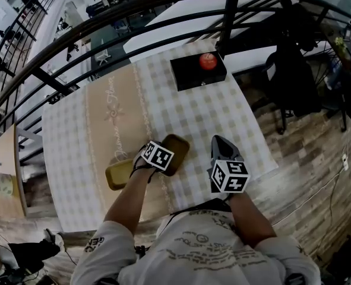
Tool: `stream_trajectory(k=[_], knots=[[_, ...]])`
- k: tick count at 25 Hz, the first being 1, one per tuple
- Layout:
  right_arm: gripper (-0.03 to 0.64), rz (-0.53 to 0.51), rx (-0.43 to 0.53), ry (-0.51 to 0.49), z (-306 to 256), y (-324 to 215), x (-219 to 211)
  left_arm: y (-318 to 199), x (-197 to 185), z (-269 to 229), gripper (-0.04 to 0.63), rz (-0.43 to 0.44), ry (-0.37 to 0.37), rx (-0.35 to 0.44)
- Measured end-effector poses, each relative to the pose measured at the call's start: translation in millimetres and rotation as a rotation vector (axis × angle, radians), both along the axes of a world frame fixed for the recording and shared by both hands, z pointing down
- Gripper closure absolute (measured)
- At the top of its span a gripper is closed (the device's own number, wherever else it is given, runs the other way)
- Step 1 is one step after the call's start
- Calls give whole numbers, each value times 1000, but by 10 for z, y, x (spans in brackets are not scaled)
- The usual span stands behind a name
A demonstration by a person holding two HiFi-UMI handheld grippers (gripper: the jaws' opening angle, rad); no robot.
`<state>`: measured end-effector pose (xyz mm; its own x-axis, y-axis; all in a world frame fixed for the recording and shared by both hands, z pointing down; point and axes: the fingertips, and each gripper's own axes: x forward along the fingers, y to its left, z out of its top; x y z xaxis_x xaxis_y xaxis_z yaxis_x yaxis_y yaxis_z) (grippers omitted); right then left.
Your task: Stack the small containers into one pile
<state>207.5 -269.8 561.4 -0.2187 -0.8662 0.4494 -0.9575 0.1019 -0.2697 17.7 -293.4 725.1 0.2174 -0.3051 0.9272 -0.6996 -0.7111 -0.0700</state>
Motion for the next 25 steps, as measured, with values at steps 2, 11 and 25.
stream_trajectory(k=[2,11,25], knots=[[617,0,-1,1,6,-2,17,-18,12,-19,546,-10,23,-4],[617,8,3,5,-53,75,15,-12,100,-247,584,-16,144,-10],[617,-24,61,-16,-328,209,-460,-8,-146,-1322,584,15,251,178]])
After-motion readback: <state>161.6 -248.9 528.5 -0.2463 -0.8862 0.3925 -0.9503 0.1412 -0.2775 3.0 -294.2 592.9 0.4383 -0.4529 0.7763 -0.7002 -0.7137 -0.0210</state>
